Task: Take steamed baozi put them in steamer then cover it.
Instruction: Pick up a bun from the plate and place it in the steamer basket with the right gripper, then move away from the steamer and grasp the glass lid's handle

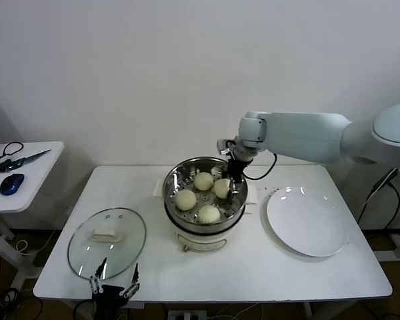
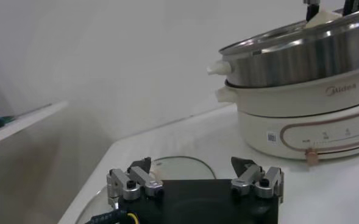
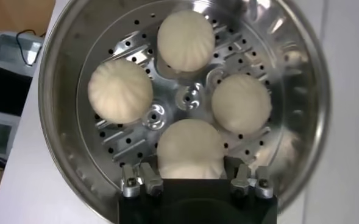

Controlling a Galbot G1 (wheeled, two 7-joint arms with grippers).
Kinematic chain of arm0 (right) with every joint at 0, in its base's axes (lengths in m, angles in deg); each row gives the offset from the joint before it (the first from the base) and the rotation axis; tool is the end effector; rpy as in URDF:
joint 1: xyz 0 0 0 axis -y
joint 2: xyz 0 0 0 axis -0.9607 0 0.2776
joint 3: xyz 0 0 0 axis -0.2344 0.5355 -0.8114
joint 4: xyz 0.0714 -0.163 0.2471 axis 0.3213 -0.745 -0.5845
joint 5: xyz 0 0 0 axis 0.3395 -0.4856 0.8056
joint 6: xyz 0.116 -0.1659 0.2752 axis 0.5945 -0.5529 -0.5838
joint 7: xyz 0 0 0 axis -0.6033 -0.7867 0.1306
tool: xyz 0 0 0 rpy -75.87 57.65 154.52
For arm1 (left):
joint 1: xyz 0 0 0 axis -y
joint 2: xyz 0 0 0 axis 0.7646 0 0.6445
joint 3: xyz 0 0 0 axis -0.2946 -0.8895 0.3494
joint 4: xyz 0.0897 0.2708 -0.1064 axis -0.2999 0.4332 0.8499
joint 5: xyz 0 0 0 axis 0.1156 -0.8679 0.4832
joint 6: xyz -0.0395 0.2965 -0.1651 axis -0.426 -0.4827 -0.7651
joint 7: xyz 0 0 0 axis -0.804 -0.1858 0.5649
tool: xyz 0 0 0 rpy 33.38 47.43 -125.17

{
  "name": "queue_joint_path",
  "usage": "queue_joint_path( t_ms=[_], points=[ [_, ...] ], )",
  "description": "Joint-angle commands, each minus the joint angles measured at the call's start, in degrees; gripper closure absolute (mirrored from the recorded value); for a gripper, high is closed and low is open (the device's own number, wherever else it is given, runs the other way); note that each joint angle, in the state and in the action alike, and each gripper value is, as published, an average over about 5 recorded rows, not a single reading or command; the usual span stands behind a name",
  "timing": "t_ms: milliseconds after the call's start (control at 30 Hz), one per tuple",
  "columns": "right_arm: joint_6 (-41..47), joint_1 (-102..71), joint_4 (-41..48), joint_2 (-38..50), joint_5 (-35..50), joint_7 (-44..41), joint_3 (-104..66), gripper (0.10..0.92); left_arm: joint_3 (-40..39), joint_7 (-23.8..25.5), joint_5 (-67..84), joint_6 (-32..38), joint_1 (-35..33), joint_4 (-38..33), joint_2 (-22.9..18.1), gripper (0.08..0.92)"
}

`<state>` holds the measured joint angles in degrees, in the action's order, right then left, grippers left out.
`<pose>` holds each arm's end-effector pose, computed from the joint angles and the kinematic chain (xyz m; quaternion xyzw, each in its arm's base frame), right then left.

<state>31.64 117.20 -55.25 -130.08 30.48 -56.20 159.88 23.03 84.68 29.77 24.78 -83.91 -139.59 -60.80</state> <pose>0.5405 0.0742 -0.0988 0.5565 -0.5236 0.5191 0.3830 0.1121 0.0297 -0.3305 0.0011 -0.9808 -0.1499 0.1250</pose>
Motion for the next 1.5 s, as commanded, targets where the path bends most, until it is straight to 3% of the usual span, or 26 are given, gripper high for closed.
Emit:
queue_joint_path(
  t_ms=[33, 200, 433, 767, 1100, 1333, 1500],
  points=[
    [0.85, -1.73, 0.48, -1.83, 0.02, 1.33, 1.24, 0.322, -0.06, 0.06, 0.10, -0.12, 0.42, 0.44, 0.04, 0.177],
    [1.27, -1.88, 0.41, -1.62, -0.34, 1.64, 0.81, 0.310, -0.16, 0.09, 0.03, -0.21, 0.71, 0.59, 0.03, 0.177],
    [1.02, -0.65, 0.05, -0.02, -0.64, -0.02, -0.55, 0.207, -0.04, 0.10, 0.01, -0.36, 0.95, 0.56, 0.21, 0.177],
    [-4.05, 4.18, -3.00, 8.34, -0.55, -3.38, -4.92, 0.202, -0.04, 0.16, -0.28, -0.58, 0.94, -0.01, 0.37, 0.177],
    [-21.52, 0.97, -12.95, 26.27, 5.97, 22.48, -10.47, 0.203, 2.28, -0.08, 0.04, -0.13, 0.37, -0.68, 0.40, 0.177],
    [-25.83, -19.54, -17.63, 38.96, 2.87, 32.75, -31.43, 0.203, 3.14, -0.04, -0.40, -0.33, -0.09, -2.27, 0.25, 0.177],
    [-26.24, -40.74, -20.47, 42.84, -0.25, 37.46, -53.60, 0.203, 4.03, -0.02, -2.32, -0.51, 0.36, -2.66, -0.08, 0.177]
  ],
)
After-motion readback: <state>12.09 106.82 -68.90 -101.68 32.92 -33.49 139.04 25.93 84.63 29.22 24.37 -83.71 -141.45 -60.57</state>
